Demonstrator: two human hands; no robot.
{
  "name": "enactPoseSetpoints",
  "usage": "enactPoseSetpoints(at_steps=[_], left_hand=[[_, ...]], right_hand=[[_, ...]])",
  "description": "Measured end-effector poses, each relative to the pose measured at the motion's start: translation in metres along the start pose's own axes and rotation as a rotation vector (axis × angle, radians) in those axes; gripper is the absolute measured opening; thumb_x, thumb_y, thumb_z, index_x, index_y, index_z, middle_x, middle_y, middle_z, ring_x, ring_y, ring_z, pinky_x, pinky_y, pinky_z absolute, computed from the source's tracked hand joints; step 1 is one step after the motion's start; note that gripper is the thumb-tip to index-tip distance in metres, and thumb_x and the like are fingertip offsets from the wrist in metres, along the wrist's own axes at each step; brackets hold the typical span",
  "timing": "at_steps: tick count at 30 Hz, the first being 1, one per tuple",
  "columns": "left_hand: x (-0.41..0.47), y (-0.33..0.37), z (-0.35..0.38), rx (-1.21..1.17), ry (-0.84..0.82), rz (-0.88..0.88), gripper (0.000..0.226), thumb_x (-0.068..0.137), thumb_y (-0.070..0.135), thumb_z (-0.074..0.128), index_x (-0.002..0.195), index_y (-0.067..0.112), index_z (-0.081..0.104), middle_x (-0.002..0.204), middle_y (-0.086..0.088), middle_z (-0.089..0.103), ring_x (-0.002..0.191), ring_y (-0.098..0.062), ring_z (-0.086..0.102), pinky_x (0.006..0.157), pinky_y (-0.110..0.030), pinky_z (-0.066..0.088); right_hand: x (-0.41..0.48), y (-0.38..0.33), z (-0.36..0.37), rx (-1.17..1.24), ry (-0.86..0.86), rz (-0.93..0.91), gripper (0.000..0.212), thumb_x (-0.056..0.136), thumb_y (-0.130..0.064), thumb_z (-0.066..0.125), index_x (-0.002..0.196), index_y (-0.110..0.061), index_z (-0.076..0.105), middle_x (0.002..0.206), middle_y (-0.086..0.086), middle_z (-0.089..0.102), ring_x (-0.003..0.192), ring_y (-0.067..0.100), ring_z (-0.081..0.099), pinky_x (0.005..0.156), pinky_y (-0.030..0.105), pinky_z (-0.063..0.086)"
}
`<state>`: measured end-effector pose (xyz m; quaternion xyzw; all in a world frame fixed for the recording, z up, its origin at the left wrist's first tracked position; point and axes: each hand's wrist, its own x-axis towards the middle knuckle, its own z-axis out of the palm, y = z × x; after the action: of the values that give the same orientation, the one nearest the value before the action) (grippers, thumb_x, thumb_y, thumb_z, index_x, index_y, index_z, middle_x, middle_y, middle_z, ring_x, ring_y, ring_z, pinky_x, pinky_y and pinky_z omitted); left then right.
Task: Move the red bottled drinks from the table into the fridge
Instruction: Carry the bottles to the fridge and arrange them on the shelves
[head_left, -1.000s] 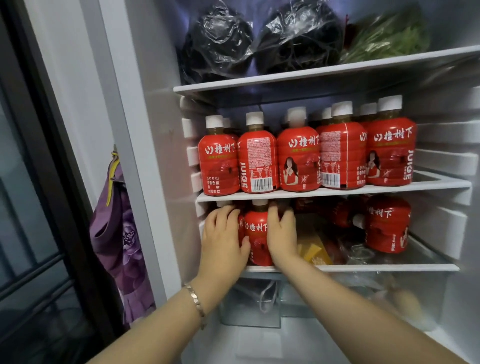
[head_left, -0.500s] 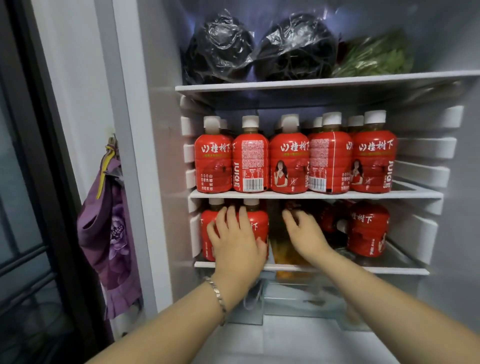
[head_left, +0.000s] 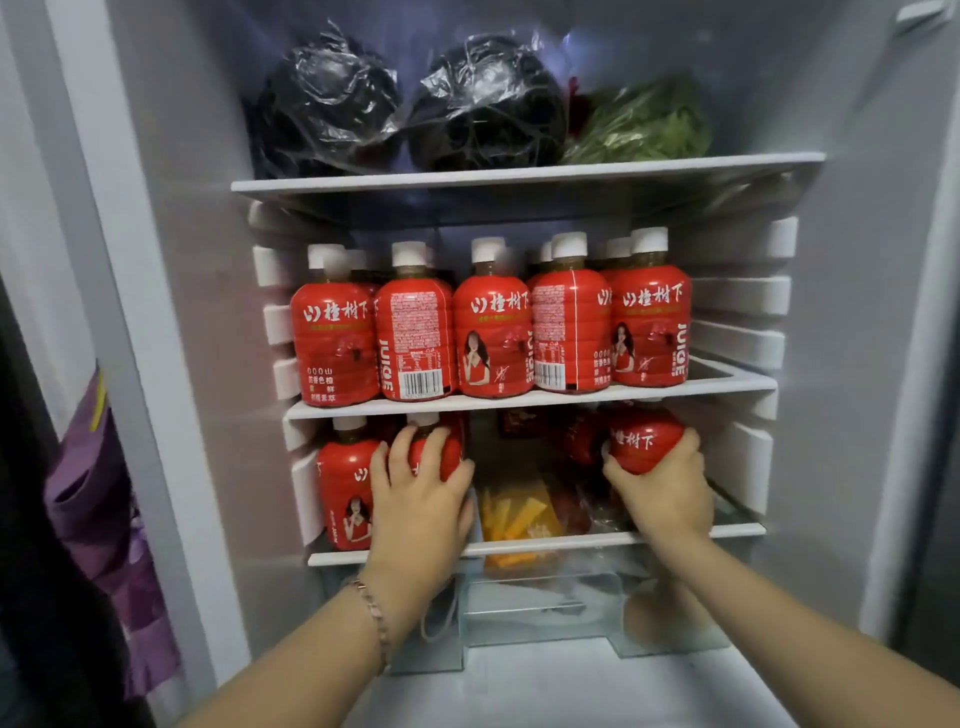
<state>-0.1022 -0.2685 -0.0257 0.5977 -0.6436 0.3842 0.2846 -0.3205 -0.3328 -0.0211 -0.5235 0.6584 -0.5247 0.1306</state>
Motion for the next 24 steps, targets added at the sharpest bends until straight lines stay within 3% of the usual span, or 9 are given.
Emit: enactPoseSetpoints(at_steps=[4, 8, 12, 15, 17, 20, 22, 24], left_hand=[[0.005, 0.005, 0.006, -0.08, 0.073, -0.087, 0.029, 0.06, 0.019, 0.085, 0.086, 0.015, 0.072, 0.109, -0.018, 0.062, 0.111, -0.043, 0.034, 0.087, -0.062, 0.043], [0.006, 0.004, 0.02, -0.095, 0.181, -0.071, 0.03, 0.059, 0.017, 0.084, 0.086, 0.013, 0.072, 0.109, -0.015, 0.055, 0.107, -0.045, 0.037, 0.084, -0.061, 0.044], [0.005, 0.001, 0.028, -0.097, 0.255, -0.032, 0.017, 0.071, 0.022, 0.068, 0.085, 0.013, 0.072, 0.113, -0.009, 0.043, 0.107, -0.044, 0.038, 0.087, -0.059, 0.043], [0.005, 0.0, 0.033, -0.107, 0.293, -0.018, 0.023, 0.075, 0.027, 0.055, 0.085, 0.014, 0.071, 0.113, -0.009, 0.044, 0.106, -0.043, 0.039, 0.085, -0.057, 0.043], [0.005, -0.002, 0.035, -0.105, 0.297, -0.008, 0.023, 0.075, 0.026, 0.054, 0.086, 0.014, 0.07, 0.114, -0.009, 0.044, 0.105, -0.043, 0.039, 0.085, -0.057, 0.042], [0.004, -0.002, 0.035, -0.089, 0.294, -0.005, 0.021, 0.075, 0.026, 0.055, 0.087, 0.014, 0.069, 0.114, -0.009, 0.043, 0.104, -0.043, 0.039, 0.085, -0.057, 0.043], [0.004, -0.001, 0.035, -0.087, 0.282, 0.005, 0.018, 0.073, 0.023, 0.063, 0.087, 0.014, 0.069, 0.114, -0.01, 0.043, 0.104, -0.043, 0.039, 0.084, -0.058, 0.043], [0.005, -0.001, 0.033, -0.091, 0.267, 0.007, 0.022, 0.065, 0.019, 0.074, 0.086, 0.013, 0.069, 0.113, -0.011, 0.045, 0.103, -0.043, 0.04, 0.083, -0.059, 0.044]], right_hand=[[-0.015, -0.009, 0.012, 0.064, -0.293, -0.135, 0.074, 0.072, -0.042, 0.077, 0.126, -0.013, 0.034, 0.125, 0.009, 0.051, 0.11, 0.03, 0.056, 0.09, 0.039, 0.046], [-0.004, -0.022, 0.05, -0.024, -0.485, -0.151, 0.088, 0.074, -0.054, 0.07, 0.138, -0.013, 0.027, 0.14, 0.015, 0.032, 0.131, 0.033, 0.035, 0.11, 0.042, 0.033], [0.001, -0.027, 0.082, -0.208, -0.574, -0.267, 0.073, 0.078, -0.059, 0.062, 0.134, -0.016, 0.044, 0.131, 0.011, 0.053, 0.121, 0.03, 0.049, 0.102, 0.038, 0.04], [-0.001, -0.024, 0.08, -0.118, -0.691, -0.366, 0.044, 0.081, -0.038, 0.068, 0.118, -0.015, 0.061, 0.113, 0.006, 0.065, 0.105, 0.023, 0.061, 0.092, 0.034, 0.048], [0.006, -0.021, 0.07, -0.142, -0.539, -0.362, 0.03, 0.083, -0.026, 0.065, 0.108, -0.009, 0.067, 0.103, 0.009, 0.069, 0.098, 0.024, 0.063, 0.086, 0.031, 0.05], [0.032, -0.011, 0.051, -0.564, -0.127, -0.345, 0.037, 0.086, -0.025, 0.057, 0.115, -0.002, 0.061, 0.115, 0.021, 0.061, 0.111, 0.035, 0.052, 0.091, 0.034, 0.041], [0.04, -0.004, 0.043, -0.759, -0.112, -0.306, 0.042, 0.089, -0.032, 0.054, 0.125, -0.009, 0.056, 0.126, 0.017, 0.055, 0.119, 0.035, 0.045, 0.098, 0.035, 0.036], [0.039, -0.003, 0.039, -0.708, -0.205, -0.267, 0.03, 0.091, -0.026, 0.052, 0.115, -0.012, 0.063, 0.119, 0.014, 0.061, 0.114, 0.033, 0.051, 0.092, 0.033, 0.04]])
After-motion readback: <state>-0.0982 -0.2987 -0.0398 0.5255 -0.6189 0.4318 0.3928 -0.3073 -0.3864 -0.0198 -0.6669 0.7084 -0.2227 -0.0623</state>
